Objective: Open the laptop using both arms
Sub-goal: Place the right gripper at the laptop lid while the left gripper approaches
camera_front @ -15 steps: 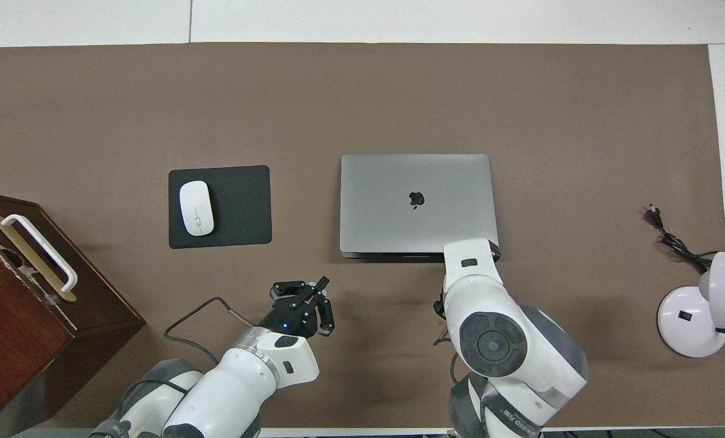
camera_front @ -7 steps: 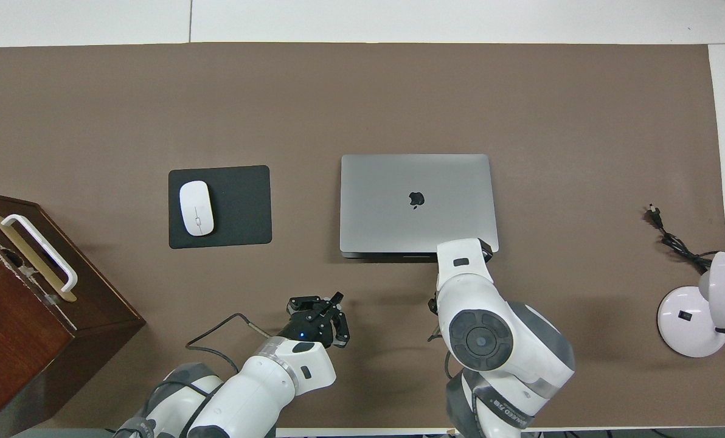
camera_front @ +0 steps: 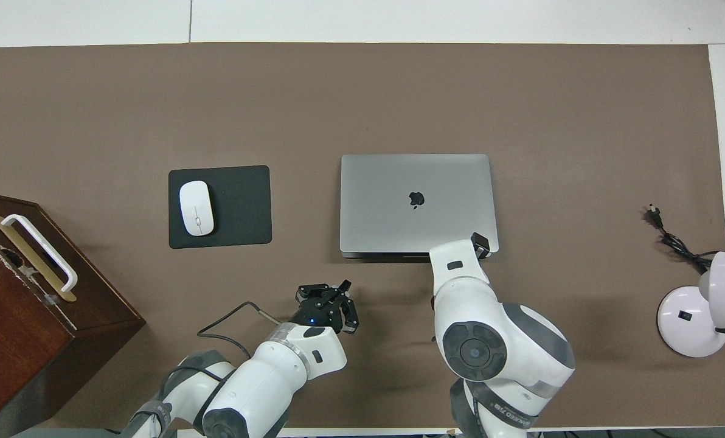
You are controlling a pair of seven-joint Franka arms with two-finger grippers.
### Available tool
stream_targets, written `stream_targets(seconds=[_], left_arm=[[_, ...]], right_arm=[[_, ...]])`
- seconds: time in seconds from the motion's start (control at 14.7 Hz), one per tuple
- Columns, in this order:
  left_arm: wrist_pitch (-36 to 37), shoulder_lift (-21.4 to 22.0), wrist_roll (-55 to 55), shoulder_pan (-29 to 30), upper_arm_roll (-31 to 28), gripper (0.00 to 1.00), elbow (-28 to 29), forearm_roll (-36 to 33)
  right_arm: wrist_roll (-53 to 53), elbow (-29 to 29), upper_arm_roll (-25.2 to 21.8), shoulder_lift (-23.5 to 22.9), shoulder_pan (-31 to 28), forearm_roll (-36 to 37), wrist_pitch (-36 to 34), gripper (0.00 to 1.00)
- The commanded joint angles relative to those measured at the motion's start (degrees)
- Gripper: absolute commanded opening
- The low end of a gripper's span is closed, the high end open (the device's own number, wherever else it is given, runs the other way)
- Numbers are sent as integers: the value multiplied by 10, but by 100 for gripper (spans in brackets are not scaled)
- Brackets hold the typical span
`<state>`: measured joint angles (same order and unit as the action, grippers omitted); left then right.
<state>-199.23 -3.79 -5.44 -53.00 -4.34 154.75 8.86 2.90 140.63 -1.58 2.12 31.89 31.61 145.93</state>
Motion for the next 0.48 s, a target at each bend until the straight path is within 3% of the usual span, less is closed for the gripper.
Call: stream_targets(seconds=[0.0, 0.41], left_arm=[[-14, -46, -2, -6, -5, 0, -45, 13], [-14, -75, -2, 11, -6, 0, -73, 5]], right_arm=[[-23, 2, -2, -11, -3, 20, 29, 100], [-38, 1, -3, -24, -6, 39, 53, 100]])
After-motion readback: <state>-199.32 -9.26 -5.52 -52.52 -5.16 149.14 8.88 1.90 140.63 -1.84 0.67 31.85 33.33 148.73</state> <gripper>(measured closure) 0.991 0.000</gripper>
